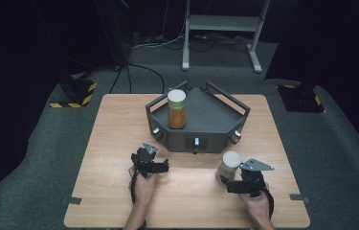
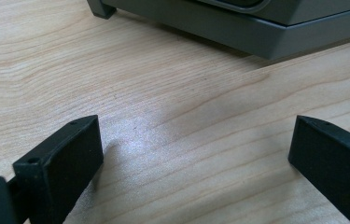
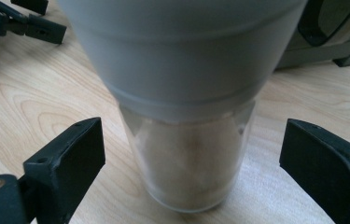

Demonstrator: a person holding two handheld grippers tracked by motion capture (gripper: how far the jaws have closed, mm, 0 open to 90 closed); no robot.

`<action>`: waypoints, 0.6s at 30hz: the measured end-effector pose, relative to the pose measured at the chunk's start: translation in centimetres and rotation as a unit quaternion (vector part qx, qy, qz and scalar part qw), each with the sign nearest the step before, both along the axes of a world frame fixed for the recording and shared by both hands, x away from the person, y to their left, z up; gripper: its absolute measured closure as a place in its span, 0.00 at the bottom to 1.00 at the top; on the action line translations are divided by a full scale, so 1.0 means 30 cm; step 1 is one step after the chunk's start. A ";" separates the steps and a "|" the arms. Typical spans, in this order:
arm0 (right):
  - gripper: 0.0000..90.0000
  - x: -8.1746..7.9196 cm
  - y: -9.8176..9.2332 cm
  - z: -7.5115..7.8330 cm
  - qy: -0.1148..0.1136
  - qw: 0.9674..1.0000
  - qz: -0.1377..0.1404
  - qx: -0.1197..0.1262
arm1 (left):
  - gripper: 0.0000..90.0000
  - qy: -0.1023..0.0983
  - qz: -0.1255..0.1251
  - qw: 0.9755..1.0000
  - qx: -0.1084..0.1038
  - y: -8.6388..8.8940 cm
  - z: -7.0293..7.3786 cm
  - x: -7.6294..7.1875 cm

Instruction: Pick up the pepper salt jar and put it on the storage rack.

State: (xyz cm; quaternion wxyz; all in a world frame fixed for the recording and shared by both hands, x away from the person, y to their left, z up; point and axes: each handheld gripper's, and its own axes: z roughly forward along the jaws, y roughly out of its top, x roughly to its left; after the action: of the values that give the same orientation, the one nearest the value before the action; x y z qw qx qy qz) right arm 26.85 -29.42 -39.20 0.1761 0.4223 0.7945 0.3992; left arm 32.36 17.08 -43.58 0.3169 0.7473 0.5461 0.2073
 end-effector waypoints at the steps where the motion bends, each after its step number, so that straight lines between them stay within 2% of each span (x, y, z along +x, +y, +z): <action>1: 0.08 0.001 0.001 0.001 -0.001 1.000 0.000 0.001 | 0.03 0.000 0.000 1.000 0.000 0.000 0.000 0.000; 18: 0.13 0.028 0.019 0.016 -0.015 1.000 0.002 0.017 | 0.03 0.000 0.000 1.000 0.000 0.000 0.000 0.000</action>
State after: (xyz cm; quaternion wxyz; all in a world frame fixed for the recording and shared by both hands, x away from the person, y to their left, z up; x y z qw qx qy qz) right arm 27.68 -28.86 -38.73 0.1798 0.4177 0.7858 0.4191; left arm 32.36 17.08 -43.59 0.3171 0.7472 0.5462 0.2071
